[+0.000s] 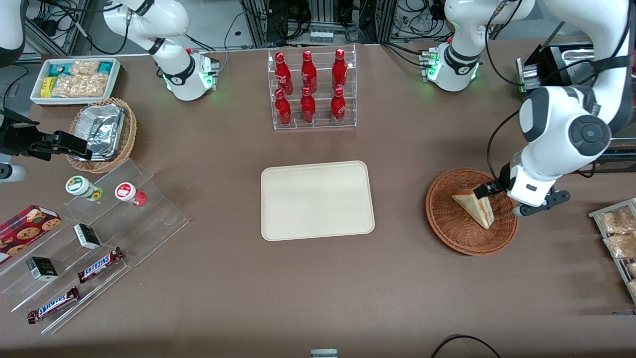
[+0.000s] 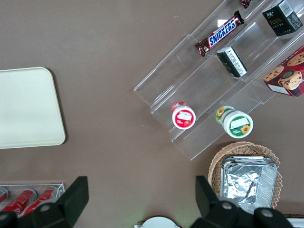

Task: Place sandwich from basket to tray
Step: 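Lower the left gripper and close it on the sandwich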

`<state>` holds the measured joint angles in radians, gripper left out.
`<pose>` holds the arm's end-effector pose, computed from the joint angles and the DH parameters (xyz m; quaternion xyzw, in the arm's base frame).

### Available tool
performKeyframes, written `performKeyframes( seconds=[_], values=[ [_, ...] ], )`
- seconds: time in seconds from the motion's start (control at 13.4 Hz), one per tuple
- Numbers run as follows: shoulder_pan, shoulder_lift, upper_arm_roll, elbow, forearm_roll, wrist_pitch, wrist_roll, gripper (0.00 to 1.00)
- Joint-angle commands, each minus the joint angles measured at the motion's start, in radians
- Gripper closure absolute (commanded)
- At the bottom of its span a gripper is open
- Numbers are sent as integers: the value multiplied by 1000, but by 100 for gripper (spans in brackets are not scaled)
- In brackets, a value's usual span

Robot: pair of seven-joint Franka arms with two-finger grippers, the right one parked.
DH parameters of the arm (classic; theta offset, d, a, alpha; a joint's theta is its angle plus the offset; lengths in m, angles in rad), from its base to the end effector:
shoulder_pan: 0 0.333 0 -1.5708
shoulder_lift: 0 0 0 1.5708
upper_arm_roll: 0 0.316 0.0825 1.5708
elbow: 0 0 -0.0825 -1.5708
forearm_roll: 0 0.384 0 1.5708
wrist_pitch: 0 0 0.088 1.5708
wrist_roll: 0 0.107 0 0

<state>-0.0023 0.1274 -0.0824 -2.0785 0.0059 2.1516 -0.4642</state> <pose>0.5602 -0.0466 0.3632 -0.9820 -0.1871 0.0267 0.0046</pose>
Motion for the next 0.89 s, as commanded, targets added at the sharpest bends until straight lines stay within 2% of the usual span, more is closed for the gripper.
performKeyframes(
  seconds=[0.0, 0.45, 0.82],
  values=[
    [5, -46, 4, -100, -7, 75, -85, 0],
    [4, 4, 4, -130, -3, 163, -221, 0],
    [4, 63, 4, -135, -3, 218, -223, 0]
  ],
)
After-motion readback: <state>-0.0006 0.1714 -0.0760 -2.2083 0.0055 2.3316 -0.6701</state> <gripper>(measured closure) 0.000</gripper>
